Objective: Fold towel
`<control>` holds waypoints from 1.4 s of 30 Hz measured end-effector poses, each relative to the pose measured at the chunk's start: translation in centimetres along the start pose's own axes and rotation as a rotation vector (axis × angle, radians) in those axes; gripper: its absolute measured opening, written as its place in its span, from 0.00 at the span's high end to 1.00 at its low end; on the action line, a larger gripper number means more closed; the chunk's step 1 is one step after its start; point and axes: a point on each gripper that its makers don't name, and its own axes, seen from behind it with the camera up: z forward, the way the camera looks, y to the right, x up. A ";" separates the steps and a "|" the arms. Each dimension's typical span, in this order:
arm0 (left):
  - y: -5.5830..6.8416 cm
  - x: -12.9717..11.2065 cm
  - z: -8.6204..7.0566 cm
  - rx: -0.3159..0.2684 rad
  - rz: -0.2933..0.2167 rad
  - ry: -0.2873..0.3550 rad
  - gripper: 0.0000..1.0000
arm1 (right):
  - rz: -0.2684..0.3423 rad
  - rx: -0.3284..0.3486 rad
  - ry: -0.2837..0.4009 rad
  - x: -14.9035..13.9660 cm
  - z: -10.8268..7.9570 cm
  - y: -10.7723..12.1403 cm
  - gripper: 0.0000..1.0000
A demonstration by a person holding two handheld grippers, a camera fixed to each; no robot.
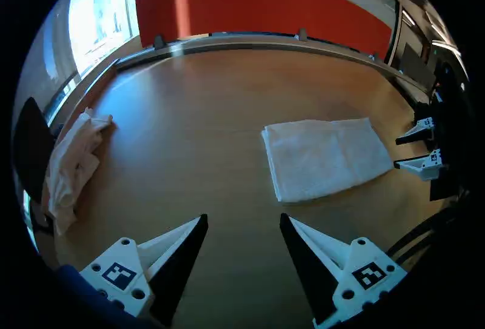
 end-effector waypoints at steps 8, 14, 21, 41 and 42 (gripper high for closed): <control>-1.0 -1.2 -0.9 0.016 -0.030 -0.013 0.12 | -0.005 0.035 -0.025 -1.6 0.8 -0.8 0.17; -1.4 -1.6 -1.2 0.023 -0.037 -0.018 0.12 | -0.018 0.044 -0.040 -2.4 1.0 -0.7 0.26; -1.5 -1.7 -1.3 0.023 -0.043 -0.018 0.12 | -0.025 0.063 -0.046 -2.6 1.2 -0.7 0.40; -1.6 -1.8 -1.3 0.025 -0.043 -0.024 0.12 | -0.023 0.095 -0.059 -3.2 1.6 -1.2 0.80; -1.5 -1.7 -1.3 0.025 -0.042 -0.024 0.12 | -0.019 0.097 -0.058 -3.1 1.6 -1.2 0.84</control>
